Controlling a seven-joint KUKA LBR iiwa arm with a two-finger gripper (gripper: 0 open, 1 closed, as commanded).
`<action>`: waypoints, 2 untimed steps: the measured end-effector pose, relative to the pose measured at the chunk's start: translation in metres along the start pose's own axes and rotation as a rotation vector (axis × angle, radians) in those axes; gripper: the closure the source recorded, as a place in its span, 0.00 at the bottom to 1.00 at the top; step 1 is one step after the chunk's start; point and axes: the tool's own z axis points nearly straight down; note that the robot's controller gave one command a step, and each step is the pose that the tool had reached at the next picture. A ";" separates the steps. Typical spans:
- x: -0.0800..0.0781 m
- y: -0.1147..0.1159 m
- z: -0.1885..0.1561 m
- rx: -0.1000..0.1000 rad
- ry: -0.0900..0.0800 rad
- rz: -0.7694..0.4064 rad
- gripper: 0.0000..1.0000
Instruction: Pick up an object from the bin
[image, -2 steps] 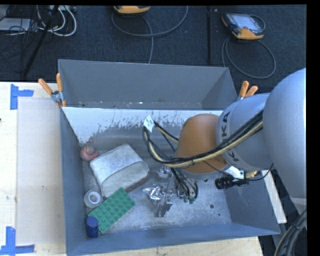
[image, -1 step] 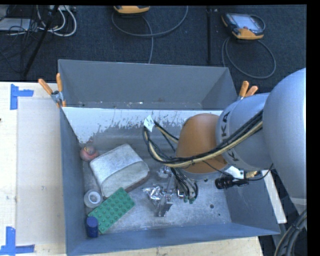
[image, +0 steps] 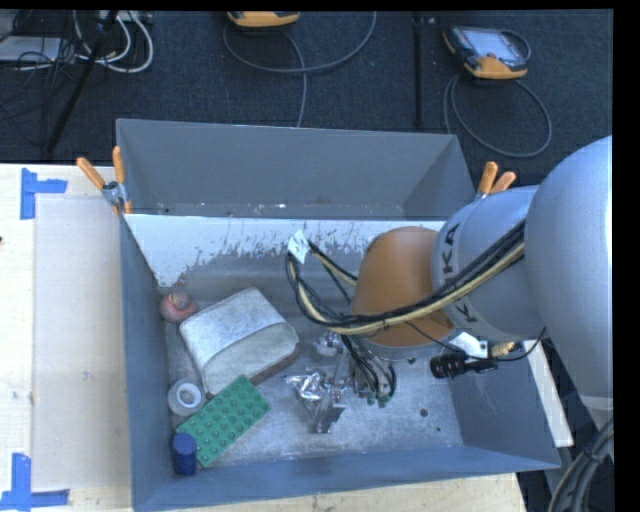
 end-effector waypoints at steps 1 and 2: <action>0.000 0.000 0.000 0.000 0.000 0.004 0.00; -0.001 0.001 -0.002 -0.001 0.000 0.005 1.00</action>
Offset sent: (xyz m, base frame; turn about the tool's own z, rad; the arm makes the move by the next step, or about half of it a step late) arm 0.0000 0.0000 0.0000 0.0000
